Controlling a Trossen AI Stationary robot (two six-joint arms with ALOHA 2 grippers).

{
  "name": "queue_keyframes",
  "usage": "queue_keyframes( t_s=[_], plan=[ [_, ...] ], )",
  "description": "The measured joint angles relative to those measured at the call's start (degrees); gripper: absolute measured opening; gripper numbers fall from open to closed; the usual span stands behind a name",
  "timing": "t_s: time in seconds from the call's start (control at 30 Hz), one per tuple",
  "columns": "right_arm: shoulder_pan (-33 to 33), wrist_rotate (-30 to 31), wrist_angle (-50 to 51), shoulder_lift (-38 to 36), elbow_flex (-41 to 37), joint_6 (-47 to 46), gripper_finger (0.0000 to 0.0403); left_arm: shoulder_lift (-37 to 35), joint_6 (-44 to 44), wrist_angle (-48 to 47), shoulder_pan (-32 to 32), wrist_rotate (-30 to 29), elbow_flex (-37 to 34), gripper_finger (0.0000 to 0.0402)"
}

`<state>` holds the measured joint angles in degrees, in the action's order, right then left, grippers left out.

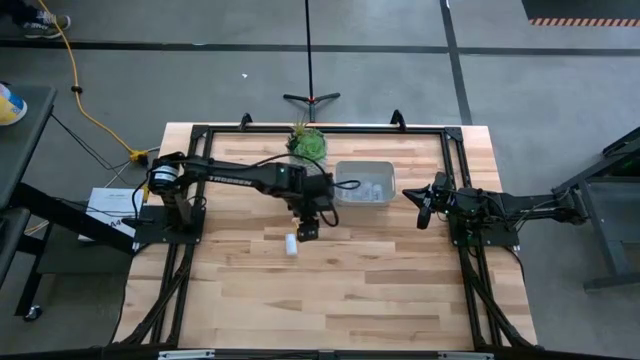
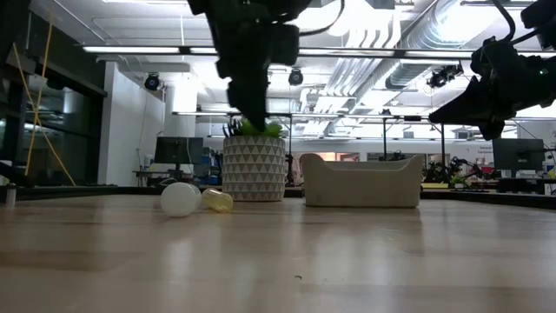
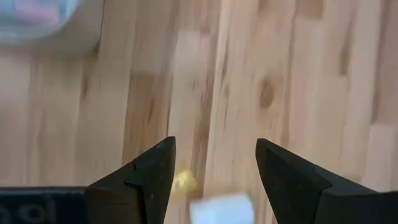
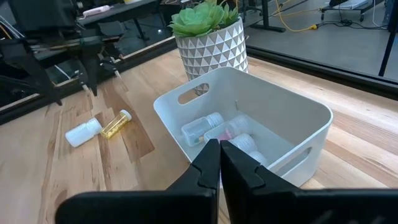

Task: Pick and place pill bottles into a basket
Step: Put the yellow medicine bottle into the gray bin

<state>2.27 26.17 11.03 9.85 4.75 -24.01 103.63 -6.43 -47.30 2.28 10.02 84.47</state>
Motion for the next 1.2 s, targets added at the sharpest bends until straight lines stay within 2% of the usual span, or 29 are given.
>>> queue_keyframes(
  t_s=[0.17, 0.27, 0.43, 0.63, 0.83, 0.97, 1.2],
  plan=[
    [0.0, 0.0, 0.0, 0.0, 0.0, 0.0, 0.0001, 0.0, -1.2, -7.5, 0.0, -1.2, 0.0, 0.0255],
    [0.0, 0.0, 0.0, 0.0, 0.0, 0.0, 0.0003, 0.0, 2.3, -9.3, 0.0, -1.8, 0.0, 0.0255],
    [0.0, 0.0, 0.0, 0.0, 0.0, 0.0, 0.0006, -0.1, 14.1, -9.6, 0.0, -5.8, 0.0, 0.0255],
    [0.0, -1.1, 0.0, 0.0, 0.0, -0.5, 0.0001, -0.1, 31.7, -15.8, -0.1, -8.8, -0.2, 0.0255],
    [0.0, -2.2, 0.0, 0.0, 0.0, -1.2, 0.0004, 0.3, 40.2, -11.9, -0.1, -10.9, -3.3, 0.0255],
    [0.0, -3.0, 0.1, 0.0, 0.0, -5.6, 0.0001, 0.3, 43.0, -8.5, -0.2, -12.6, -3.9, 0.0255],
    [0.0, -2.5, 0.0, 0.0, 0.0, -5.6, 0.0002, 1.1, 50.5, -7.8, -0.1, -10.6, -3.9, 0.0255]
  ],
)
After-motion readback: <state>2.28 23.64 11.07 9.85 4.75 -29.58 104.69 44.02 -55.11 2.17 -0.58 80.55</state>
